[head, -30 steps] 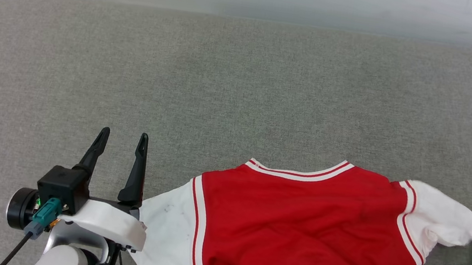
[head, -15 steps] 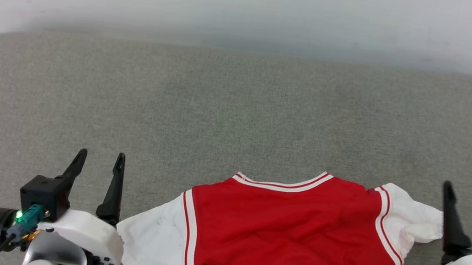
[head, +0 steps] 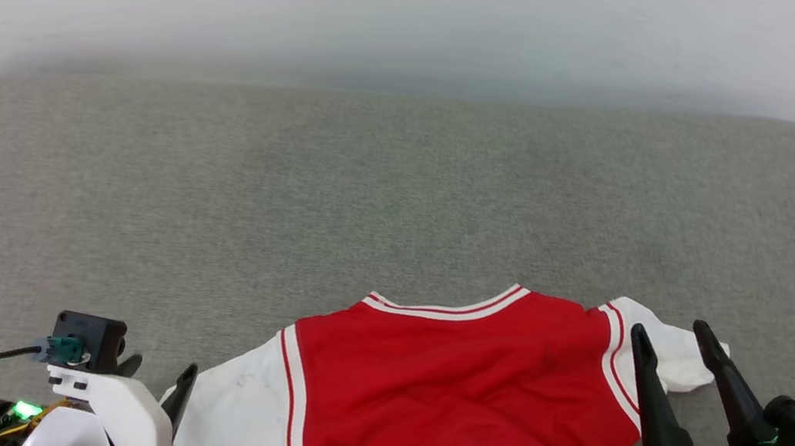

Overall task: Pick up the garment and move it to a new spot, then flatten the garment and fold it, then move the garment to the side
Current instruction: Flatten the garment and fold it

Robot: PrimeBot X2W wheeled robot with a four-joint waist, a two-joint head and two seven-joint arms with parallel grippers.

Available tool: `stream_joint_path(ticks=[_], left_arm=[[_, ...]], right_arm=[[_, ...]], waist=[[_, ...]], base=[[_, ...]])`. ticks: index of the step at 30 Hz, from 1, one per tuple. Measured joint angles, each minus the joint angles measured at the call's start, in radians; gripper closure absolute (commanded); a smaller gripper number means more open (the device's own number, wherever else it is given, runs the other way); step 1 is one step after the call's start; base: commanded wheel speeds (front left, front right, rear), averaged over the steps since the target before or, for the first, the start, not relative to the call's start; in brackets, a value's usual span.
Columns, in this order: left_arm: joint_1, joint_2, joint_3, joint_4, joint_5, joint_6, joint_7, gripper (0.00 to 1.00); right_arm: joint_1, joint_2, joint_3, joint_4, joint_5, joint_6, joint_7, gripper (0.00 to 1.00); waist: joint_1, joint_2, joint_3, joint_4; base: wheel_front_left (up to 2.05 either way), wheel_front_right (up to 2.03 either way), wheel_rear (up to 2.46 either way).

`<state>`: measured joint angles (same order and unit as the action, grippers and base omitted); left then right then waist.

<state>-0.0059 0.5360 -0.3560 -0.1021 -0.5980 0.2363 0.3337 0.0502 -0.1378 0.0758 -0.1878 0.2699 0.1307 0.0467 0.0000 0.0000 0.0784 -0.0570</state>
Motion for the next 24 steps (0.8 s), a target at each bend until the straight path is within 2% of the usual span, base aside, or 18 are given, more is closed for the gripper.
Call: stream_joint_path(ticks=[11,17,18,19,20,24], left_arm=[[0.011,0.049,-0.036,0.070,-0.105,-0.016,0.261,0.00],[-0.009,0.060,-0.057,0.083,-0.122,-0.014,0.347,0.02],[-0.013,0.058,-0.058,0.089,-0.128,-0.018,0.348,0.51],[-0.018,0.056,-0.062,0.095,-0.128,-0.026,0.346,0.73],[-0.021,0.052,-0.064,0.102,-0.128,-0.030,0.339,1.00],[-0.025,0.018,-0.073,0.124,-0.112,-0.048,0.264,1.00]], right_arm=[[-0.027,-0.003,0.039,0.040,0.036,0.000,-0.025,0.00],[-0.043,-0.004,0.043,0.065,0.059,0.000,-0.048,0.00],[-0.045,-0.004,0.044,0.068,0.063,0.000,-0.049,0.00],[-0.049,-0.004,0.043,0.071,0.065,0.000,-0.052,0.00],[-0.051,-0.004,0.041,0.074,0.066,0.000,-0.053,0.00],[-0.049,-0.005,0.024,0.083,0.078,0.000,-0.055,0.00]], waist=[[0.0000,0.0000,0.079,-0.067],[-0.0001,0.0000,0.106,-0.087],[-0.0001,0.0000,0.109,-0.088],[-0.0001,0.0000,0.110,-0.087],[-0.0001,0.0000,0.110,-0.086],[-0.0001,0.0000,0.105,-0.073]], base=[[0.00,0.00,0.00],[0.00,0.00,0.00],[0.00,0.00,0.00],[0.00,0.00,0.00],[0.00,0.00,0.00],[0.00,0.00,0.00]])
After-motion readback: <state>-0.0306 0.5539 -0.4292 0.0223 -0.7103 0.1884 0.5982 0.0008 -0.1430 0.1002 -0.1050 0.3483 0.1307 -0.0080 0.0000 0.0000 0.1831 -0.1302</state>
